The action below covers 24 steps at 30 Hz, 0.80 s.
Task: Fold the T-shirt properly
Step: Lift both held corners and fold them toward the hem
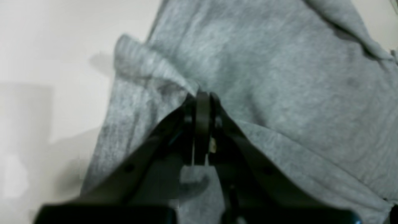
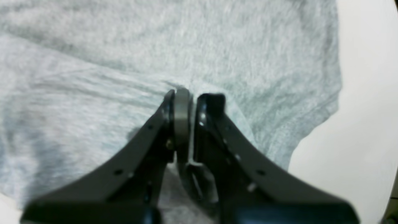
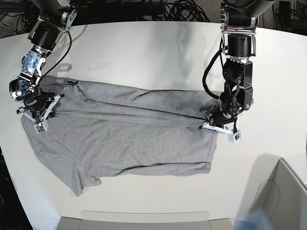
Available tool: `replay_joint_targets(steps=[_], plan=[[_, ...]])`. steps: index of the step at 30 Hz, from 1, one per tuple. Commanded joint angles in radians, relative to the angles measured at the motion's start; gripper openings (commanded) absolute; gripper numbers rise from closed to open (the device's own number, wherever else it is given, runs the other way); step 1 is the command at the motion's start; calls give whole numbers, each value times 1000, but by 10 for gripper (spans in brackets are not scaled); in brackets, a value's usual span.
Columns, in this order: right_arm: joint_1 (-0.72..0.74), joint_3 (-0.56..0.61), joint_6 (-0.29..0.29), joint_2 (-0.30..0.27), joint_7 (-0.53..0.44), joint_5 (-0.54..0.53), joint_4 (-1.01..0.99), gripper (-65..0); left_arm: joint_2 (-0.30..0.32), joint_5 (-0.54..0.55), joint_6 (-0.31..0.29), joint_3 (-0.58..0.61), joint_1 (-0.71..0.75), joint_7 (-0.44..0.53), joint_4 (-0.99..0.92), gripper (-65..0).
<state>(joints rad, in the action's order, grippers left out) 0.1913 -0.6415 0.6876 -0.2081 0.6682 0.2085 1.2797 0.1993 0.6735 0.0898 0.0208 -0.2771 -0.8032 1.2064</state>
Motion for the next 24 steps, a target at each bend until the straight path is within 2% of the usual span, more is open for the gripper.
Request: replay_joint_targets(steps=[1, 5, 7, 11, 16, 24], plan=[[40, -5, 4, -20, -37, -5, -2, -650, 10, -2, 0, -3, -24, 41, -6, -650], [47, 4, -110, -40, -98, -5, -62, -650, 10, -2, -2, -2, -24, 84, -24, -650], [50, 4, -134, -40, -130, -5, -84, -650, 10, -2, -2, -2, -26, 97, -27, -650], [66, 4, -139, -41, -153, -7, -133, -650, 10, -2, -3, -2, -63, 103, -30, -650], [70, 2, -141, -41, -153, -71, -127, -650, 10, -2, -3, -2, -90, 103, -30, -650], [70, 4, -141, -41, -146, -74, -128, -650, 7, -2, 5, -2, -93, 95, -56, -650]])
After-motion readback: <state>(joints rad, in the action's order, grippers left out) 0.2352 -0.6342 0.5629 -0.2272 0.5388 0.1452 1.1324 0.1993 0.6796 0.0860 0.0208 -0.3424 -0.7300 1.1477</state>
